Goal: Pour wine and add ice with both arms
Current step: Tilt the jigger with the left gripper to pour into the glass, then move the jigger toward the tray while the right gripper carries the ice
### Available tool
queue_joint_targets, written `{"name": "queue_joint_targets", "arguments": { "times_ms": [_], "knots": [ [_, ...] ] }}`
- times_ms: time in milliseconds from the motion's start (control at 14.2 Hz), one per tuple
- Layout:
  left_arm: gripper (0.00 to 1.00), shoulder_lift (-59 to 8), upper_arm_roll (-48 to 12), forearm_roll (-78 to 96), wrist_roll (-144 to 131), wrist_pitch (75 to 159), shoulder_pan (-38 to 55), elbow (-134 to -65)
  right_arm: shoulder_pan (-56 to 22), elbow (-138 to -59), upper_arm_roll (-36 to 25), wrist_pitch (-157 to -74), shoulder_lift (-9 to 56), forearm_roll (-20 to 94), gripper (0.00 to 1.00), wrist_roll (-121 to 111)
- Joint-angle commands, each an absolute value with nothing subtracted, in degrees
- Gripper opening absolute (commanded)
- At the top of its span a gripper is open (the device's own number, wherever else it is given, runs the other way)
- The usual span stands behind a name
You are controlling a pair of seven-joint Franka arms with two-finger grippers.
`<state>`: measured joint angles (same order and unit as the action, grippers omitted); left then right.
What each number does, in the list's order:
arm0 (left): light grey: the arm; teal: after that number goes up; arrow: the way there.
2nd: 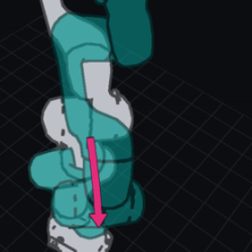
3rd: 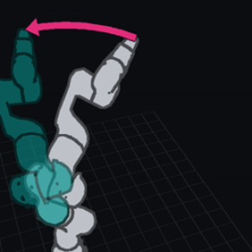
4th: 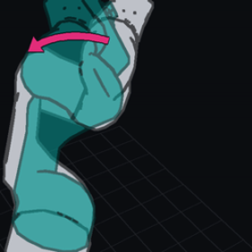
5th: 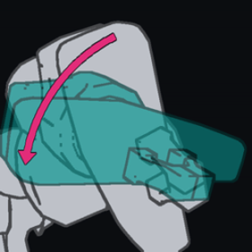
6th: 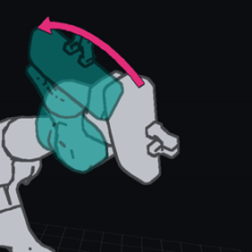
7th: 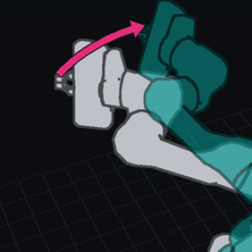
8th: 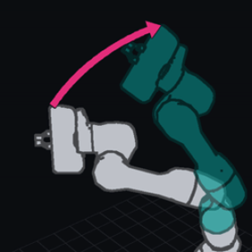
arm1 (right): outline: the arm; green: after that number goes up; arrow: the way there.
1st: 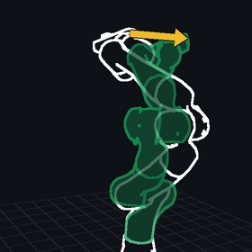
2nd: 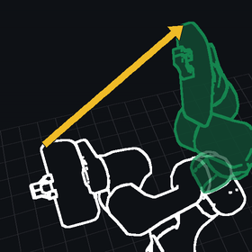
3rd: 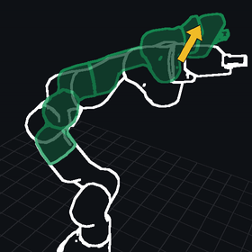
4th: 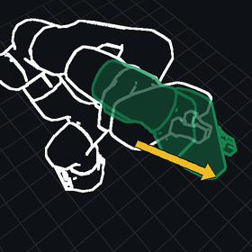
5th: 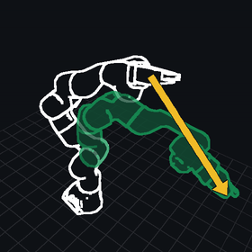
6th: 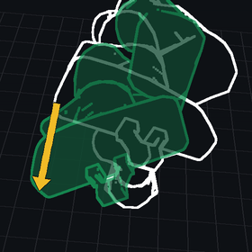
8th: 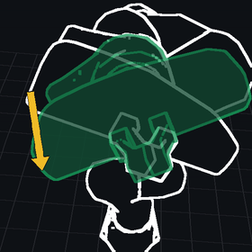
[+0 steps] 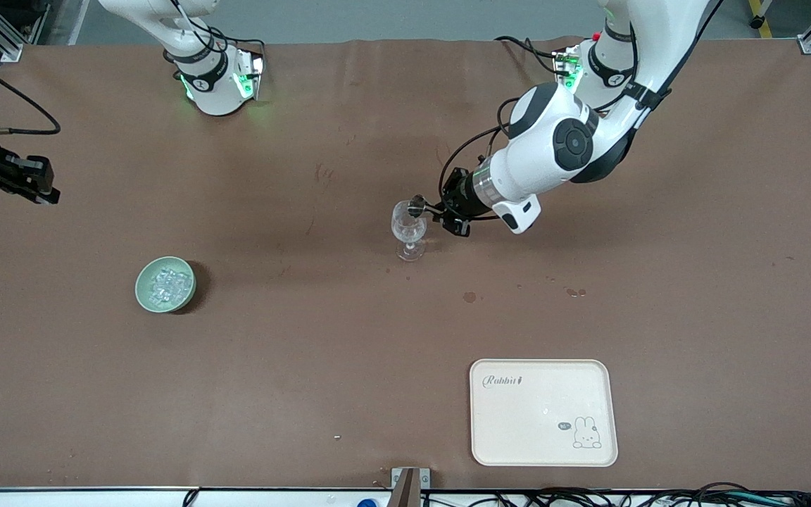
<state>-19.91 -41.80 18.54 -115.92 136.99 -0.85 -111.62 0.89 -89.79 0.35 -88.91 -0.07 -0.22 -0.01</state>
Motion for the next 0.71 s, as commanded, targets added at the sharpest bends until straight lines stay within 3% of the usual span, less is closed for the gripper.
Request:
{"name": "queue_joint_targets", "arguments": {
  "times_ms": [0,635],
  "knots": [
    [0.01,-20.92,-41.92,16.7,-117.86,136.49,-0.62,-110.39,1.58,-91.23,0.88,-88.95,-1.49,-0.09,0.04,0.17],
    [0.01,-23.2,-42.27,19.76,-113.65,136.49,-1.93,-109.43,1.67,-91.23,0.79,-88.86,-1.49,-0.09,0.04,0.09]
  ]
}}
